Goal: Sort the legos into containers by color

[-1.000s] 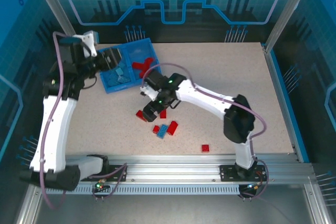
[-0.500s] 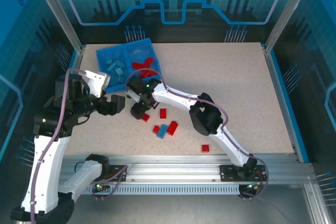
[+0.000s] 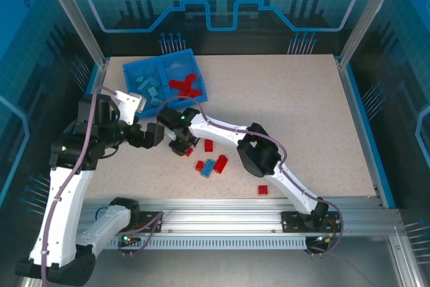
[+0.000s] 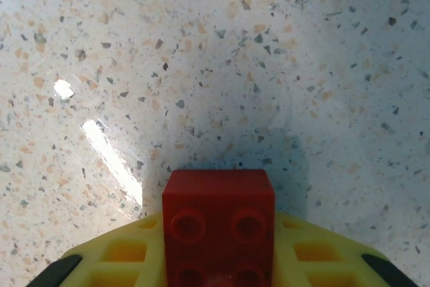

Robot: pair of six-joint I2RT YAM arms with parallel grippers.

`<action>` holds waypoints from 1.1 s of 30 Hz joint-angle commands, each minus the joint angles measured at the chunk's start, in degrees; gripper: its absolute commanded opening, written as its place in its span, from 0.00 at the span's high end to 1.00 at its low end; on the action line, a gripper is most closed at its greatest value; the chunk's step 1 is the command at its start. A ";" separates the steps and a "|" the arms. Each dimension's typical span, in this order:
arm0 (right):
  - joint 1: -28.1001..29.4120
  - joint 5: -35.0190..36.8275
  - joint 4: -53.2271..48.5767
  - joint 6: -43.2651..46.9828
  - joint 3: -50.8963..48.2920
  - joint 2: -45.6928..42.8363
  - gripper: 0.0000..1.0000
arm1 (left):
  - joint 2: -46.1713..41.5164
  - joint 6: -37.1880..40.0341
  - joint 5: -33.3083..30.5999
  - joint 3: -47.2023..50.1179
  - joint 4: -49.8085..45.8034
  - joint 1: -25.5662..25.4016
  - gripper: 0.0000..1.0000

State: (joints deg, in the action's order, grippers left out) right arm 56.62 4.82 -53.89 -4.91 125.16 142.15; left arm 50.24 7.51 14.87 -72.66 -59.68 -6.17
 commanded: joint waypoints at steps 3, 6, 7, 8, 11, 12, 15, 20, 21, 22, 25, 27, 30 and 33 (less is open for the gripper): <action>-1.08 0.01 -2.95 -3.13 3.82 -5.21 0.74 | -0.79 0.67 1.36 0.00 3.54 -0.28 0.01; -2.92 0.32 -1.01 -4.34 5.69 -8.53 0.74 | -1.39 0.99 1.89 0.15 5.80 -0.32 0.01; -3.77 0.57 -0.43 -4.58 6.94 -8.59 0.74 | -1.55 1.17 2.18 0.28 6.40 -0.29 0.01; -4.67 0.87 -0.27 -4.88 8.98 -8.53 0.74 | -1.63 1.31 2.52 0.33 6.72 -0.29 0.01; -7.66 1.56 -1.06 -6.18 16.85 -7.13 0.74 | -1.82 1.37 3.32 0.58 7.96 -0.31 0.01; -8.49 1.90 -1.13 -6.69 19.29 -6.06 0.75 | -1.97 1.04 3.36 0.72 8.45 -0.33 0.01; -11.25 3.29 -0.17 -8.17 25.08 -2.68 0.77 | -2.41 -1.83 3.50 1.68 10.97 -0.33 0.01; -14.54 3.99 8.70 -8.63 26.19 0.49 0.77 | -4.28 -11.37 5.86 6.95 17.84 -0.31 0.01; -15.12 3.10 10.51 -8.63 26.67 1.33 0.77 | -4.10 -11.81 5.91 7.56 17.97 -0.33 0.01; -15.57 2.55 12.11 -8.74 28.01 2.76 0.78 | -3.57 -11.67 5.95 7.76 17.51 -0.32 0.01; -16.19 2.60 14.99 -8.41 34.03 7.84 0.78 | -1.51 -9.82 6.48 6.63 15.63 -0.33 0.01; -16.29 2.45 17.47 -8.62 36.57 10.48 0.77 | -0.67 -9.28 6.74 6.09 15.25 -0.33 0.01; -16.37 3.00 22.88 -10.17 36.62 12.45 0.69 | 0.05 -9.19 6.29 6.51 15.79 -0.33 0.01; -16.37 3.63 27.41 -11.83 37.01 13.75 0.52 | 0.93 -9.42 5.09 6.99 16.09 -0.33 0.01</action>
State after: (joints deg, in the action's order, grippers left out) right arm 40.23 8.19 -34.72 -14.50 158.93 155.48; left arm 50.81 -1.45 19.40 -65.82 -44.75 -6.17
